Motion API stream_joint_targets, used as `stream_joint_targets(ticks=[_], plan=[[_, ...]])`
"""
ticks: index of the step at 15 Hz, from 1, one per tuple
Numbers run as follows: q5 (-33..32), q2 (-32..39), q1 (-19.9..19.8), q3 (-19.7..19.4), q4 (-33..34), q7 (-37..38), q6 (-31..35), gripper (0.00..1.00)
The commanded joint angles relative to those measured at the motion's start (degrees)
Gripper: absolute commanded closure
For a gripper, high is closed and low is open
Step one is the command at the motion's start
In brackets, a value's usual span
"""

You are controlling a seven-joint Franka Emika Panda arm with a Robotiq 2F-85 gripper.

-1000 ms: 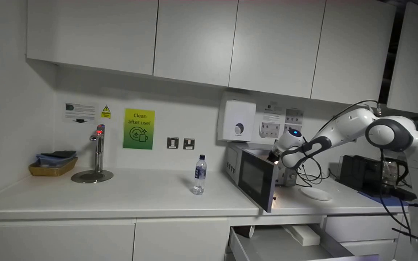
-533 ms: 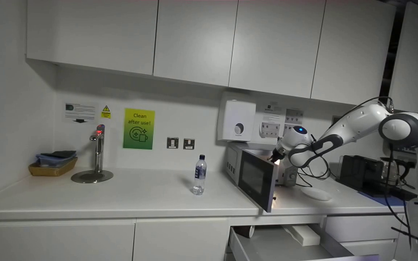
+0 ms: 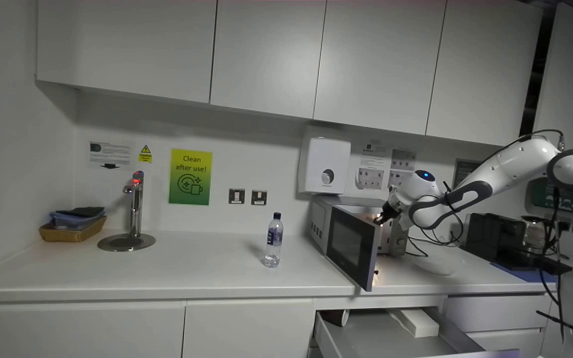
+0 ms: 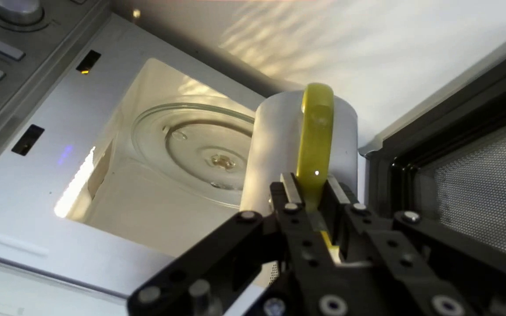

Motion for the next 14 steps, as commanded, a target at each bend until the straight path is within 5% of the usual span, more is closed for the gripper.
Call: stream_joint_targets(ticks=[1, 14], plan=[[-2.7, -8.3, -0.1, 0.2, -6.0, -0.6, -1.5, 0.96], [-14.1, -23.3, -7.3, 2.9, -18.0, 3.4, -7.1, 0.96]])
